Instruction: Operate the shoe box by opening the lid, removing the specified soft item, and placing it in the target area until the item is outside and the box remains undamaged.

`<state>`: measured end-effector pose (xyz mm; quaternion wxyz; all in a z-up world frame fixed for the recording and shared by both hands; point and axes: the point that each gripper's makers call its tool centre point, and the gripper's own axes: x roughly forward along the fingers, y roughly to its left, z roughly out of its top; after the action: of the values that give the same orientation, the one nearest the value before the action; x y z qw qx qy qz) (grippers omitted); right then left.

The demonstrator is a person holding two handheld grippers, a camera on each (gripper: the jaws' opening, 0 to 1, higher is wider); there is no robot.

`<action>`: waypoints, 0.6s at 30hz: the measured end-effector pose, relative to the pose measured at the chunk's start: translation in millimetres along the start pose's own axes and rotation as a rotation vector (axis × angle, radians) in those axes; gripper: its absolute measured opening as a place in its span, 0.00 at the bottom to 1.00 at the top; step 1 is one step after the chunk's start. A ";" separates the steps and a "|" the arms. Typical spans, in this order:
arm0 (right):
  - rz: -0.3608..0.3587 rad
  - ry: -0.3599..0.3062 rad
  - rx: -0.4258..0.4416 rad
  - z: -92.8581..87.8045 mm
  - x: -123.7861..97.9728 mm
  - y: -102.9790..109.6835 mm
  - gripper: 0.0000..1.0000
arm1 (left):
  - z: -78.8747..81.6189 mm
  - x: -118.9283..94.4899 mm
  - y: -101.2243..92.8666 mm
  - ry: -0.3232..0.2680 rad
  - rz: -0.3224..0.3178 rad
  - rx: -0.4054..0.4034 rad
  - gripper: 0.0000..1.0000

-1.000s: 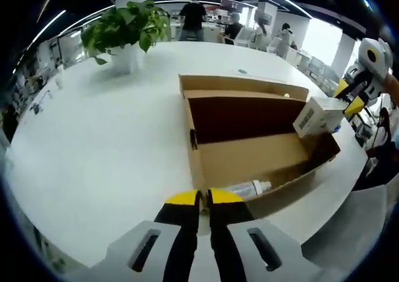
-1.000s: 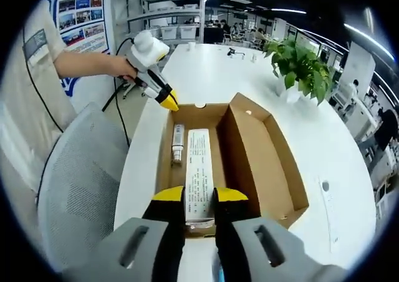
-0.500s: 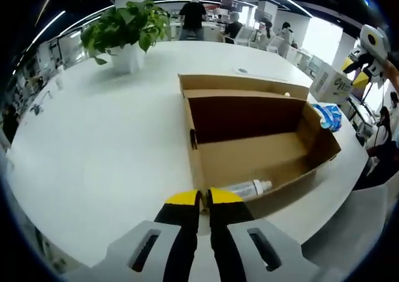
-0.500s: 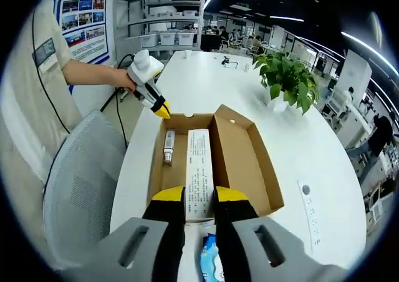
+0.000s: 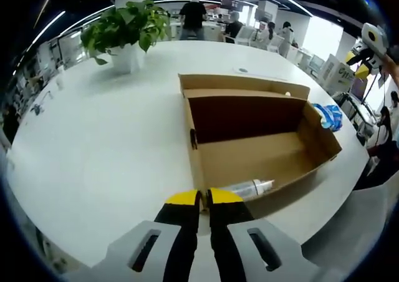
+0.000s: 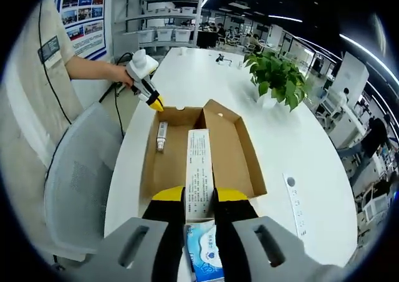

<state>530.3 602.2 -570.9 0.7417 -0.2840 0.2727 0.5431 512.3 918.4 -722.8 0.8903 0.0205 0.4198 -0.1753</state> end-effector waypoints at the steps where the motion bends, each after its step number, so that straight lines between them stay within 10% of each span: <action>1: -0.002 0.004 -0.001 -1.6 -1.8 -0.5 0.14 | -0.1 0.0 -0.1 0.000 0.000 -0.001 0.02; 18: -0.035 0.061 0.003 -37.4 -31.6 -26.6 0.14 | -0.7 -5.5 -8.3 0.015 0.009 0.004 0.02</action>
<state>544.0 548.3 -570.8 0.7428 -0.3039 0.2909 0.5208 505.8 912.5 -718.2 0.8878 0.0255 0.4262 -0.1721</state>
